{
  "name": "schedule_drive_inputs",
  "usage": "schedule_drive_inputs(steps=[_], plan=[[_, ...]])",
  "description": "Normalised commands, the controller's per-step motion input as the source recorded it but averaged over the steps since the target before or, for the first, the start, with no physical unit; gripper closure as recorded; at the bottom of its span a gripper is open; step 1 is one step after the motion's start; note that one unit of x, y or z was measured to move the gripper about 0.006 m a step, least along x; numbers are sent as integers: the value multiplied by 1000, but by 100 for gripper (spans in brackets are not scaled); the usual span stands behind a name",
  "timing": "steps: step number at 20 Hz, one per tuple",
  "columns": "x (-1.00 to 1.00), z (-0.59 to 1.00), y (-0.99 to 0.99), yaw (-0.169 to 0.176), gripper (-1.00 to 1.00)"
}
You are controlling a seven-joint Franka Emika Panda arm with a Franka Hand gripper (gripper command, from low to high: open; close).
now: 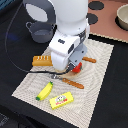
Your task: Interact with the objects in diverse but meaningful ways.
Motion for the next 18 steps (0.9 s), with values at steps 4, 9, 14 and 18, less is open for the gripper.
schedule_drive_inputs(steps=[4, 9, 14, 18], plan=[[617, 68, 0, -35, -100], [381, -27, 0, -5, -100], [158, -135, 0, 1, -100], [120, -84, 0, 1, -100]])
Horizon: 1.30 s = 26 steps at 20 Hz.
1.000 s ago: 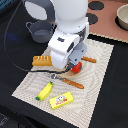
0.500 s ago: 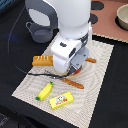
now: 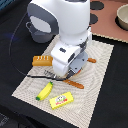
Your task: Interact with the objects in diverse but meaningful ways.
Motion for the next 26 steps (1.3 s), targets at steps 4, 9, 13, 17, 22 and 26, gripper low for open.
schedule_drive_inputs(steps=[4, 9, 13, 17, 22, 26], plan=[[90, -82, -11, 0, 100], [75, -77, -38, 0, 100], [100, -69, -39, 0, 100], [196, 29, -4, 0, 100], [268, 898, 212, -1, 100], [6, 1000, 401, 0, 100]])
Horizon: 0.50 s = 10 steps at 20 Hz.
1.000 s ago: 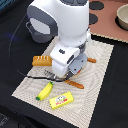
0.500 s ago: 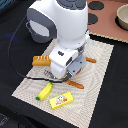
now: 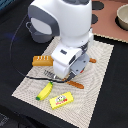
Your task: Interact with the objects in diverse but meaningful ways.
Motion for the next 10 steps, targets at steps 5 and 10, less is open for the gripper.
schedule_drive_inputs(steps=[5, 10], plan=[[-168, 951, 452, 13, 100], [-575, 579, 466, 51, 100]])
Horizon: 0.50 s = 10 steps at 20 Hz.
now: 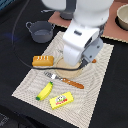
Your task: Interact with the objects in diverse but meaningful ways.
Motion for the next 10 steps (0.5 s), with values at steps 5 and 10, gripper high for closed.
schedule_drive_inputs(steps=[5, 10], plan=[[-826, 293, 454, 60, 100], [-897, 119, 427, 51, 100]])
